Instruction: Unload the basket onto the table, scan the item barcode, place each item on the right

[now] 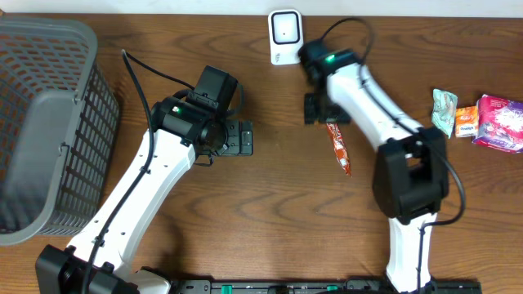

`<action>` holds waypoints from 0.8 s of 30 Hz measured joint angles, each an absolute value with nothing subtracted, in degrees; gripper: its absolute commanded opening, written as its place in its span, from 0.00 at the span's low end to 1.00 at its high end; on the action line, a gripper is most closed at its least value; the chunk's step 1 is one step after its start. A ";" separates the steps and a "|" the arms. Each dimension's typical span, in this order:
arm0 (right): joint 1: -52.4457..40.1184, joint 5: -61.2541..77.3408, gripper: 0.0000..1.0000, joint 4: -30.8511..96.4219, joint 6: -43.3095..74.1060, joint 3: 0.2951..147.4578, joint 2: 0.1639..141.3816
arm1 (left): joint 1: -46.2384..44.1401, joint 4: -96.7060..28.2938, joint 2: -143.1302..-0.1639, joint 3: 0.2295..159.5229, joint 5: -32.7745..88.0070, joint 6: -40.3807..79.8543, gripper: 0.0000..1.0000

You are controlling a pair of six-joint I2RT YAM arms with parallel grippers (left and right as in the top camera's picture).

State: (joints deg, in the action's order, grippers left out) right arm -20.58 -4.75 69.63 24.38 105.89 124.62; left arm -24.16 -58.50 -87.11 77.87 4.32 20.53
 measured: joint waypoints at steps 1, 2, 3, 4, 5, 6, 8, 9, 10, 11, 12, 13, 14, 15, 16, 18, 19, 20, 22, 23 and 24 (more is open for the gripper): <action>-19.16 -1.72 0.38 70.54 22.59 106.89 124.36 | -24.16 -58.50 -87.13 77.87 4.32 20.53 1.00; -18.11 0.54 0.29 71.40 21.26 107.44 124.16 | -24.16 -58.52 -87.13 77.87 4.32 20.53 1.00; -16.91 2.61 0.24 72.36 20.16 107.87 123.98 | -24.16 -58.50 -87.13 77.87 4.32 20.53 1.00; -15.64 4.38 0.18 73.82 19.03 108.05 123.79 | -24.16 -58.50 -87.13 77.87 4.32 20.53 1.00; -14.44 5.02 0.12 75.29 18.24 108.05 123.68 | -24.16 -58.50 -87.11 77.87 4.32 20.53 1.00; -13.39 5.37 0.06 76.62 17.61 108.03 123.68 | -24.16 -58.50 -87.11 77.87 4.32 20.53 1.00; -11.84 5.08 0.01 78.19 16.93 107.92 123.68 | -24.16 -58.50 -87.13 77.87 4.32 20.53 1.00; -10.94 4.25 0.01 78.89 16.64 107.79 123.68 | -24.16 -58.50 -87.13 77.87 4.32 20.53 1.00; -10.28 3.53 0.01 79.22 16.45 107.48 123.68 | -24.16 -58.50 -87.13 77.87 4.32 20.53 1.00; -9.72 2.87 0.01 79.29 16.29 107.07 123.63 | -24.16 -58.50 -87.13 77.87 4.32 20.53 1.00; -9.10 2.39 0.01 79.26 16.10 106.43 123.63 | -24.16 -58.50 -87.11 77.87 4.32 20.53 1.00; -8.67 1.91 0.01 79.02 16.01 105.71 123.63 | -24.16 -58.50 -87.13 77.87 4.32 20.53 1.00; -8.36 1.54 0.01 78.70 15.94 104.68 123.63 | -24.16 -58.50 -87.13 77.87 4.32 20.53 1.00; -8.25 1.39 0.01 78.32 15.88 103.90 123.63 | -24.16 -58.50 -87.11 77.87 4.32 20.53 1.00; -8.21 1.34 0.01 77.76 15.84 102.80 123.63 | -24.16 -58.50 -87.13 77.87 4.32 20.53 1.00; -8.43 1.87 0.01 75.53 15.79 100.27 123.63 | -24.16 -58.50 -87.13 77.87 4.32 20.53 1.00; -8.62 2.46 0.01 74.06 15.79 98.83 123.63 | -24.16 -58.50 -87.11 77.87 4.32 20.53 1.00; -8.84 3.25 0.01 72.97 15.77 97.56 123.63 | -24.16 -58.52 -87.13 77.87 4.32 20.53 1.00; -9.32 4.60 0.01 71.29 15.68 95.53 123.63 | -24.16 -58.50 -87.13 77.87 4.32 20.53 1.00; -9.78 5.52 0.01 70.65 15.66 94.54 123.63 | -24.16 -58.52 -87.11 77.87 4.32 20.53 1.00; -10.26 6.20 0.01 70.35 15.64 93.95 123.63 | -24.16 -58.52 -87.13 77.87 4.34 20.53 1.00</action>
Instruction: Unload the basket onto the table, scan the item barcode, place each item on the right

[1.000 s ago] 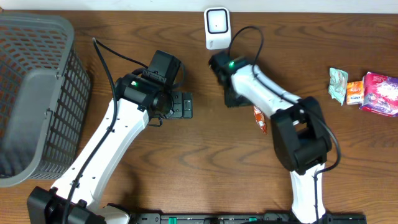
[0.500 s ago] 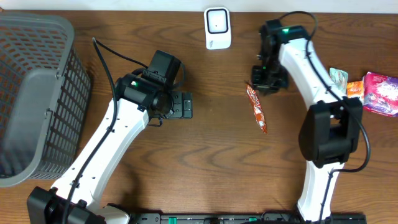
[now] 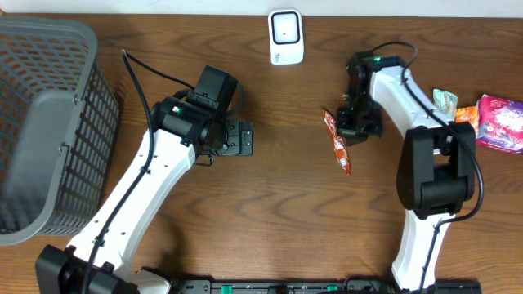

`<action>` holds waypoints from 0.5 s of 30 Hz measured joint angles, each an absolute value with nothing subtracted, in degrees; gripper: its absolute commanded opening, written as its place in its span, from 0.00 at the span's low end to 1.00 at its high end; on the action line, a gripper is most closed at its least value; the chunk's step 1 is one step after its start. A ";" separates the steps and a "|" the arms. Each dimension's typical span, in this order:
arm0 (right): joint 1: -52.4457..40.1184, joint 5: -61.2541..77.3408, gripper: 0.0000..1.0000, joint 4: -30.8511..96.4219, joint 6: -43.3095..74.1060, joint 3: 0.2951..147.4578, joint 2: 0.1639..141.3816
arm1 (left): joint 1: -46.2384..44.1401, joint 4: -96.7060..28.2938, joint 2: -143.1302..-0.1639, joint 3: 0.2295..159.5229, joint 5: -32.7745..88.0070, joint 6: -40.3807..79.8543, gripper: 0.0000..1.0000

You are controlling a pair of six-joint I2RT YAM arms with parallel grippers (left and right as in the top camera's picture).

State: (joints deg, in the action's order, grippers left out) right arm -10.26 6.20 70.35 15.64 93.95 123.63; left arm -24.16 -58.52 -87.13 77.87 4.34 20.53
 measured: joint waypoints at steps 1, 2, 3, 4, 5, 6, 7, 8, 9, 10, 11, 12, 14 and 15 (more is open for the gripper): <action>-10.68 6.72 0.01 70.22 15.64 93.62 123.63 | -24.16 -58.50 -87.11 77.87 4.32 20.53 1.00; -11.53 7.81 0.01 69.93 15.64 93.36 123.63 | -24.16 -58.50 -87.11 77.87 4.32 20.53 1.00; -12.01 8.29 0.01 69.78 15.64 93.36 123.63 | -24.16 -58.50 -87.11 77.87 4.32 20.53 1.00; -12.64 8.88 0.01 69.54 15.64 93.36 123.63 | -24.16 -58.50 -87.13 77.87 4.32 20.53 1.00; -13.21 9.43 0.01 69.41 15.64 93.36 123.63 | -24.16 -58.50 -87.13 77.87 4.32 20.53 1.00; -13.87 10.04 0.01 69.36 15.64 93.36 123.63 | -24.16 -58.50 -87.13 77.87 4.32 20.53 1.00; -14.28 10.63 0.01 69.38 15.64 93.36 123.63 | -24.16 -58.50 -87.13 77.87 4.32 20.53 1.00; -14.76 11.20 0.01 69.38 15.64 93.41 123.63 | -24.16 -58.50 -87.11 77.87 4.32 20.53 1.00; -15.07 11.84 0.01 69.41 15.64 93.58 123.63 | -24.16 -58.50 -87.13 77.87 4.32 20.53 1.00; -15.25 12.36 0.01 69.49 15.64 93.76 123.63 | -24.16 -58.50 -87.13 77.87 4.32 20.53 1.00; -15.38 12.80 0.01 69.65 15.64 94.13 123.63 | -24.16 -58.50 -87.13 77.87 4.32 20.53 1.00; -15.38 13.21 0.01 69.80 15.64 94.67 123.63 | -24.16 -58.50 -87.11 77.87 4.32 20.53 1.00; -15.25 13.61 0.01 70.08 15.64 96.12 123.63 | -24.16 -58.50 -87.13 77.87 4.32 20.53 1.00; -15.11 13.78 0.01 70.30 15.64 96.95 123.63 | -24.16 -58.50 -87.13 77.87 4.32 20.53 1.00</action>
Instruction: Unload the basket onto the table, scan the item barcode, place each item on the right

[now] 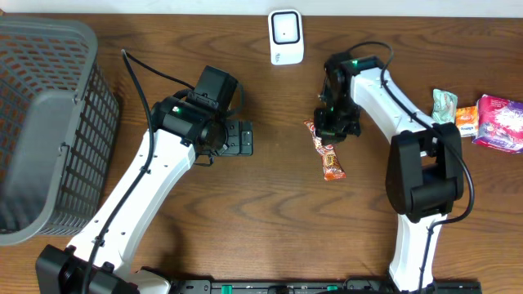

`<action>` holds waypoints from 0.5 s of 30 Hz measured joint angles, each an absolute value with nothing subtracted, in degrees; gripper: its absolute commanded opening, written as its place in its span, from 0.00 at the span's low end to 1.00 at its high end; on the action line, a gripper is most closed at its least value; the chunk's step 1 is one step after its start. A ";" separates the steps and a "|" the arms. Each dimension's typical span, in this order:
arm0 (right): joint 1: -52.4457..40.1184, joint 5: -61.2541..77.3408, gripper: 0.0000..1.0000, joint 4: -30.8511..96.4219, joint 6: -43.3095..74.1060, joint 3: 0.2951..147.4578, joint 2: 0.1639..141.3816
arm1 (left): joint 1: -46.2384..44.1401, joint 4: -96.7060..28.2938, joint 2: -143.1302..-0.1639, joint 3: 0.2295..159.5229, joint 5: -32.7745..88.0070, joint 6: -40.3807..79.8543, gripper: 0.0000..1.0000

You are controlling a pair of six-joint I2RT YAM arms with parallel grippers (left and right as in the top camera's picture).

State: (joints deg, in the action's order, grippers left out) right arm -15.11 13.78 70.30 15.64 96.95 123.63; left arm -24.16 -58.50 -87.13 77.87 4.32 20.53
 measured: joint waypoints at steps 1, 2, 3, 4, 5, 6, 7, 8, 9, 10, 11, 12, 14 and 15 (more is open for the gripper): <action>-14.90 13.91 0.03 70.65 15.64 98.00 123.63 | -24.16 -58.48 -87.13 77.87 4.32 20.53 1.00; -14.63 14.06 0.07 70.87 15.66 98.85 123.63 | -24.16 -58.50 -87.13 77.87 4.32 20.53 1.00; -14.06 14.22 0.16 71.07 15.62 100.25 123.63 | -24.16 -58.48 -87.13 77.87 4.29 20.53 1.00; -13.37 14.20 0.29 71.31 15.51 101.71 123.63 | -24.16 -58.52 -87.13 77.87 4.32 20.53 1.00; -12.75 14.13 0.41 71.53 15.27 102.76 123.63 | -24.16 -58.48 -87.13 77.87 4.32 20.53 1.00; -11.79 13.72 0.69 71.79 15.25 104.31 123.63 | -24.16 -58.50 -87.13 77.87 4.32 20.53 1.00; -10.92 13.10 0.87 72.01 15.35 105.54 123.63 | -24.16 -58.50 -87.13 77.87 4.32 20.53 1.00; -9.74 12.45 0.99 72.31 15.42 106.96 123.63 | -24.16 -58.50 -87.11 77.87 4.32 20.53 1.00; -8.62 11.40 0.99 72.49 15.40 108.12 123.63 | -24.16 -58.50 -87.11 77.87 4.32 20.53 1.00; -7.31 10.24 0.99 72.58 15.40 109.25 123.63 | -24.16 -58.50 -87.13 77.87 4.32 20.53 1.00; -6.11 8.75 0.99 72.53 15.33 110.10 123.63 | -24.16 -58.50 -87.13 77.87 4.32 20.53 1.00; -4.89 7.22 0.99 72.53 15.22 110.72 123.63 | -24.16 -58.50 -87.13 77.87 4.32 20.53 1.00; -2.13 3.81 0.99 72.60 15.22 111.20 123.63 | -24.16 -58.50 -87.13 77.87 4.32 20.53 1.00; -0.67 2.63 0.99 72.60 15.22 111.20 123.63 | -24.16 -58.50 -87.11 77.87 4.32 20.53 1.00</action>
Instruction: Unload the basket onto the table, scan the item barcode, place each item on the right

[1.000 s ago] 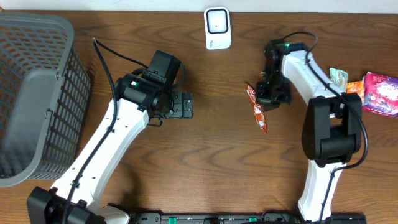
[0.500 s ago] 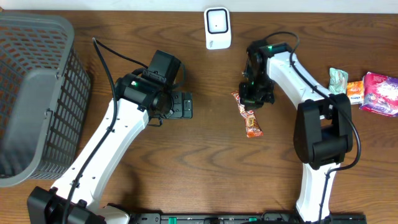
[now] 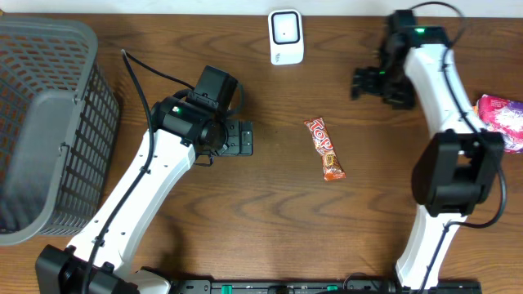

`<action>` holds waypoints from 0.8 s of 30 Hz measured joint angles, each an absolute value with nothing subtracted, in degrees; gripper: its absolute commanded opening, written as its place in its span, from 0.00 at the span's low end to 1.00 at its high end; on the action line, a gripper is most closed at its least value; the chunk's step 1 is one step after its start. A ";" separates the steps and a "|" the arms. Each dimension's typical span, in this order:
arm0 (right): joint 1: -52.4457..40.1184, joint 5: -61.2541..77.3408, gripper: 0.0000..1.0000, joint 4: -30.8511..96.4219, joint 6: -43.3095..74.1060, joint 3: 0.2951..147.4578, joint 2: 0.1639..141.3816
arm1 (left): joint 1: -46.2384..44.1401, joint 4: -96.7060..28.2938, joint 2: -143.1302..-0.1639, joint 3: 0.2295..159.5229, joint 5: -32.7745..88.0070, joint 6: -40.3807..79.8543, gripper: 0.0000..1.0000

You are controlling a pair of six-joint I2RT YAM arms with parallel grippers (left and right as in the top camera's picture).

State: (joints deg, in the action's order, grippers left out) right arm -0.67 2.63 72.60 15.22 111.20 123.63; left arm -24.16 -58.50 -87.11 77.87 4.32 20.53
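Note:
The item is a red and orange candy bar (image 3: 324, 149) lying flat on the brown table (image 3: 270, 212), its printed face up, with nothing touching it. At the back edge, beyond the bar, stands the white scanner (image 3: 286, 37). My right gripper (image 3: 358, 82) is up at the back right, pointing left toward the scanner. It is well clear of the bar, open, and holds nothing. To the left of the bar, my left gripper (image 3: 243, 137) rests low over the table. Its jaws are too dark to read.
A large grey plastic basket (image 3: 49, 122) fills the left side of the table. A pink snack packet (image 3: 502, 118) lies at the right edge, partly behind the right arm. The left arm's white links cross the front left of the table.
The right gripper was at the bar's upper end and is now away at the back right, with nothing in it. The bar lies where it was. The left arm has not moved.
The right gripper first held the bar's top end just in front of the scanner. It then held the bar farther right. Later it was at the bar mid-table, with the bar's lettered face showing. Now the bar lies alone and the gripper is away.

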 measured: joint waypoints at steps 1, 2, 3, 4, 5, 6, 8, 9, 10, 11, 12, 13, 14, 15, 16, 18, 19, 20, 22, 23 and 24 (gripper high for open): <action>0.43 1.89 0.99 72.64 15.25 111.20 123.63 | -24.16 -58.50 -87.13 77.87 4.32 20.53 1.00; 1.48 1.34 0.99 72.64 15.31 111.20 123.63 | -24.16 -58.50 -87.11 77.87 4.32 20.53 1.00; 2.44 1.21 0.99 72.66 15.46 111.20 123.63 | -24.16 -58.50 -87.11 77.87 4.32 20.53 1.00; 3.09 1.06 0.99 72.66 15.53 111.20 123.63 | -24.16 -58.50 -87.13 77.87 4.32 20.53 1.00; 3.66 1.10 0.99 72.66 15.68 111.20 123.63 | -24.16 -58.50 -87.11 77.87 4.32 20.53 1.00; 3.99 1.21 0.99 72.66 15.81 111.20 123.63 | -24.16 -58.50 -87.11 77.87 4.32 20.53 1.00; 4.25 1.61 0.99 72.66 16.38 111.20 123.63 | -24.16 -58.50 -87.11 77.87 4.32 20.53 1.00; 4.25 1.91 0.99 72.66 16.99 111.20 123.63 | -24.16 -58.50 -87.11 77.87 4.32 20.53 1.00; 4.25 2.13 0.99 72.66 17.52 111.20 123.63 | -24.16 -58.50 -87.13 77.87 4.32 20.53 1.00; 4.16 2.33 0.99 72.66 17.85 111.20 123.63 | -24.16 -58.50 -87.13 77.87 4.32 20.53 1.00; 4.16 2.57 0.99 72.66 18.24 111.20 123.63 | -24.16 -58.50 -87.13 77.87 4.32 20.53 1.00; 4.16 2.66 0.99 72.66 18.44 111.20 123.63 | -24.16 -58.50 -87.13 77.87 4.32 20.53 1.00; 4.16 2.81 0.99 72.66 18.63 111.20 123.63 | -24.16 -58.50 -87.11 77.87 4.32 20.53 1.00; 4.16 2.96 0.99 72.66 18.81 111.20 123.63 | -24.16 -58.50 -87.11 77.87 4.32 20.53 1.00; 4.16 2.98 0.99 72.66 18.90 111.20 123.63 | -24.16 -58.50 -87.13 77.87 4.32 20.53 1.00; 4.16 3.03 0.99 72.66 19.05 111.20 123.63 | -24.16 -58.50 -87.13 77.87 4.32 20.53 1.00; 4.16 3.03 0.99 72.66 19.07 111.20 123.63 | -24.16 -58.50 -87.11 77.87 4.32 20.53 1.00; 4.16 3.03 0.99 72.66 19.07 111.20 123.63 | -24.16 -58.50 -87.11 77.87 4.32 20.53 1.00; 4.16 3.03 0.99 72.66 19.09 111.20 123.63 | -24.16 -58.50 -87.11 77.87 4.32 20.53 1.00; 4.16 3.03 0.99 72.66 19.07 111.20 123.63 | -24.16 -58.50 -87.11 77.87 4.32 20.53 1.00; 4.16 3.03 0.99 72.66 19.09 111.20 123.63 | -24.16 -58.50 -87.11 77.87 4.32 20.53 1.00</action>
State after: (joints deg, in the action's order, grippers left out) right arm 4.16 3.03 72.66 19.09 111.20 123.63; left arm -24.16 -58.50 -87.11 77.87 4.32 20.53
